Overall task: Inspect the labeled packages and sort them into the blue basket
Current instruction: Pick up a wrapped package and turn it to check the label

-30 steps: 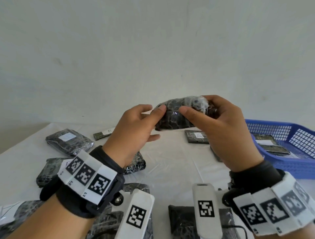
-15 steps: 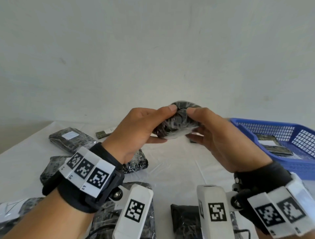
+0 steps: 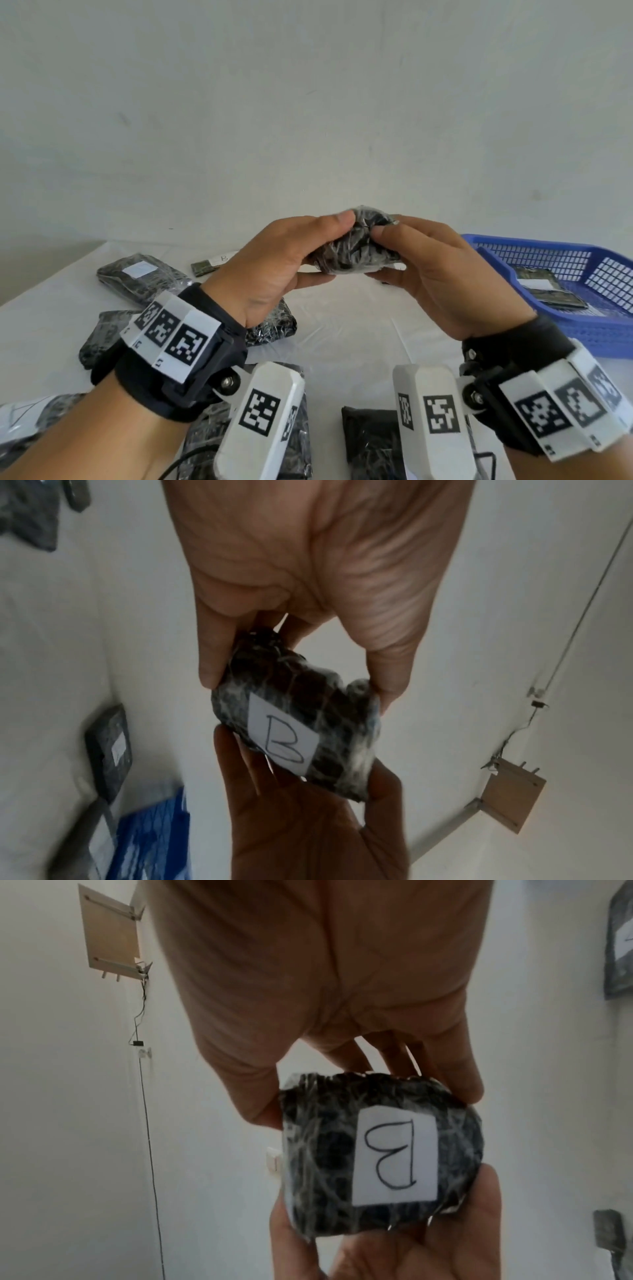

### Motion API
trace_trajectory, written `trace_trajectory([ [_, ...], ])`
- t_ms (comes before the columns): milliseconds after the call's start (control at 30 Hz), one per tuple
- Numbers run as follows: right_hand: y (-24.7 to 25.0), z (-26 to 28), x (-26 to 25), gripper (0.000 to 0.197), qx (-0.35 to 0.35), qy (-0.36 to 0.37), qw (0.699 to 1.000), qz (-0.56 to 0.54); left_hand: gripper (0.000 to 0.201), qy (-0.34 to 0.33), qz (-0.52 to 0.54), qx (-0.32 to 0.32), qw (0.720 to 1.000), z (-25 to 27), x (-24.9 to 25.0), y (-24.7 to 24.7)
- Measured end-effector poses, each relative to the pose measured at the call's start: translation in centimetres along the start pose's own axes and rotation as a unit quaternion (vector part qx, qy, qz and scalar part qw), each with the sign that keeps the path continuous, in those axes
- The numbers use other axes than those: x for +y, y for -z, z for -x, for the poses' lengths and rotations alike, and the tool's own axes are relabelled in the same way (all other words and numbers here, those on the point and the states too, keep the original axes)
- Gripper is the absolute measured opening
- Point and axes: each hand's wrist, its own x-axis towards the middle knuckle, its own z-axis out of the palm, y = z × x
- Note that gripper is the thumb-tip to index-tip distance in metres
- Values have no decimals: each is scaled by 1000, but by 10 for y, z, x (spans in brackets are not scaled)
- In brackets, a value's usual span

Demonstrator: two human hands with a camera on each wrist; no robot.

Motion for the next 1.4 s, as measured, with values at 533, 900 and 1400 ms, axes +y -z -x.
trace_trajectory([
  [533,7,2,-1,98,-59,26,998,8,49,-1,51,37,998,-6,-7,-2],
  [900,-2,3,-8,30,56,-71,996,-25,58,-84,-131,-25,987,-5,-15,-7],
  [1400,-11,3,-6,32,83,-16,996,30,57,-77,-49,34,995,-3,-11,-16],
])
